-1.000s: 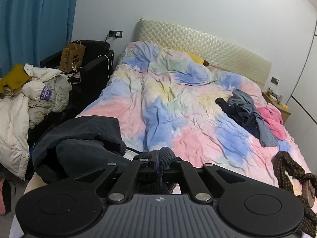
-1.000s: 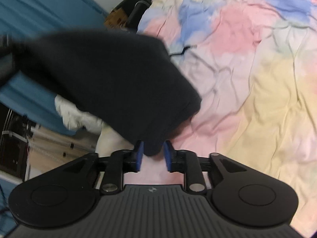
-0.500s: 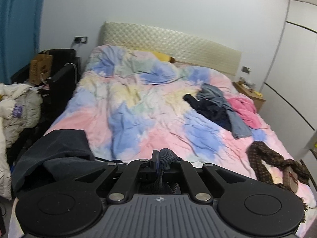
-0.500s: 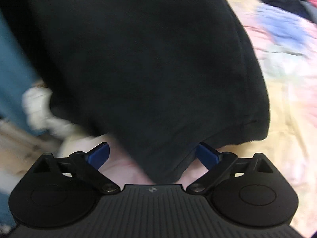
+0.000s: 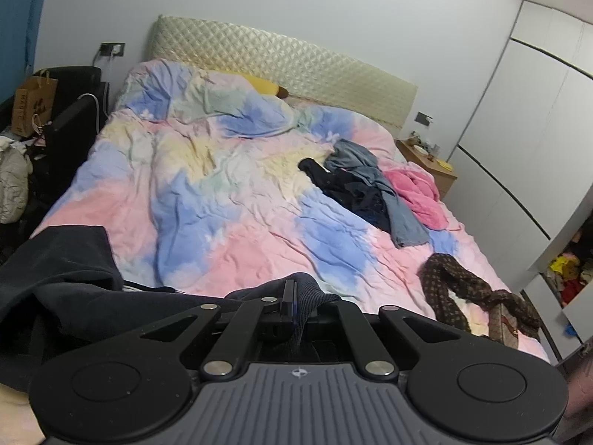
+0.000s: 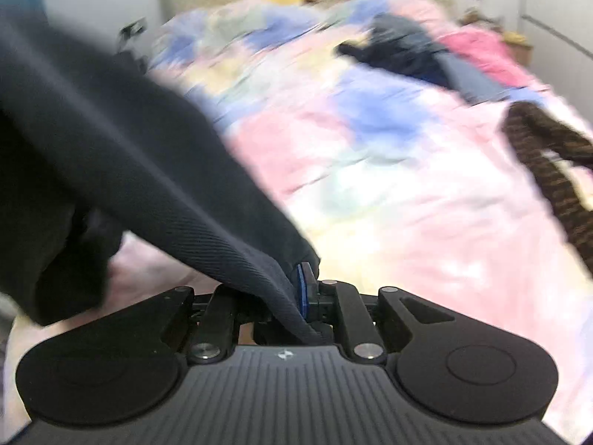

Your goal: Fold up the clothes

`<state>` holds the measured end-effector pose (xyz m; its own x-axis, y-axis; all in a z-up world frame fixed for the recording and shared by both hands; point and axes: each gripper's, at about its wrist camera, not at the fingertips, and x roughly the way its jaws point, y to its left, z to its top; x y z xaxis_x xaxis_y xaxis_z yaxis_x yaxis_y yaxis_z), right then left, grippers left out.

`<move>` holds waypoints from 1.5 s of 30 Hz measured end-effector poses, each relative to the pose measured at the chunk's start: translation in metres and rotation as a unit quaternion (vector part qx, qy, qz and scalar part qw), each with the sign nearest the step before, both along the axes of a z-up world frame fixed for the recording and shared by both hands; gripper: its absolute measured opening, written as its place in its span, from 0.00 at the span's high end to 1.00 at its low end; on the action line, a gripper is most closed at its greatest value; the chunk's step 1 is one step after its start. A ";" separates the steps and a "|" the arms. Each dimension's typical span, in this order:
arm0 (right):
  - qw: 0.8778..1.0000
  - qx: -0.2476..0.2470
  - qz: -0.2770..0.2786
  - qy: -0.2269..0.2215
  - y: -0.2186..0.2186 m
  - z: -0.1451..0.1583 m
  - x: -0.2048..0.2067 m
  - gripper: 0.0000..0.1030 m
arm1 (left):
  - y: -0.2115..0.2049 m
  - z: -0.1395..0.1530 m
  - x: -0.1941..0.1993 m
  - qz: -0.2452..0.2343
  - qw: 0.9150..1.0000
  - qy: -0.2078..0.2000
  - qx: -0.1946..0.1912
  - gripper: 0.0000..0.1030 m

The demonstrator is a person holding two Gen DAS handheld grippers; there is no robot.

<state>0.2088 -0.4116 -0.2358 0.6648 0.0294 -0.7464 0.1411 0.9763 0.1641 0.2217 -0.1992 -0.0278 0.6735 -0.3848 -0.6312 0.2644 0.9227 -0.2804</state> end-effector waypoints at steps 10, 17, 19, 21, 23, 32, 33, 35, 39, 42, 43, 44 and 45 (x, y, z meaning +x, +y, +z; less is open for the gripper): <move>0.996 -0.039 -0.033 -0.074 -0.167 0.054 -0.004 0.96 | -0.103 -0.043 -0.022 -0.005 0.999 0.030 0.021 0.99; 0.994 -0.034 0.019 -0.099 -0.278 0.060 0.011 0.96 | -0.197 -0.077 -0.019 0.030 0.997 0.050 0.049 0.99; 0.994 -0.033 0.037 -0.102 -0.301 0.060 0.021 0.96 | -0.221 -0.085 -0.012 0.038 0.996 0.055 0.057 0.98; 0.993 -0.034 0.050 -0.101 -0.322 0.056 0.035 0.96 | -0.246 -0.092 0.000 0.041 0.995 0.058 0.067 0.98; 0.992 -0.037 0.065 -0.100 -0.343 0.053 0.051 0.96 | -0.267 -0.100 0.016 0.045 0.994 0.062 0.074 0.98; 0.988 -0.083 0.116 -0.060 -0.379 -0.005 0.108 0.95 | -0.325 -0.160 0.090 0.058 0.988 0.093 0.108 0.98; 0.989 -0.080 0.121 -0.043 -0.382 -0.019 0.107 0.94 | -0.328 -0.171 0.091 0.056 0.987 0.103 0.112 0.98; 0.989 -0.077 0.130 -0.008 -0.386 -0.047 0.102 0.94 | -0.335 -0.194 0.092 0.053 0.984 0.123 0.122 0.98; 0.984 -0.072 0.150 0.057 -0.387 -0.100 0.083 0.91 | -0.340 -0.236 0.082 0.048 0.977 0.159 0.135 0.97; 0.981 -0.068 0.162 0.087 -0.382 -0.126 0.067 0.89 | -0.334 -0.254 0.071 0.051 0.975 0.168 0.135 0.96; 0.980 -0.063 0.164 0.097 -0.380 -0.132 0.062 0.87 | -0.331 -0.257 0.066 0.052 0.975 0.169 0.133 0.95; 0.979 -0.059 0.166 0.102 -0.378 -0.136 0.056 0.83 | -0.327 -0.259 0.061 0.053 0.975 0.171 0.131 0.94; 0.979 -0.056 0.166 0.104 -0.375 -0.138 0.050 0.79 | -0.323 -0.262 0.056 0.054 0.975 0.172 0.129 0.93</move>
<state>0.2586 -0.7865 -0.3735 0.4664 0.1288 -0.8752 -0.1676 0.9843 0.0556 0.2778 -0.5226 -0.2902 0.4319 -0.1224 -0.8936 0.0935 0.9915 -0.0906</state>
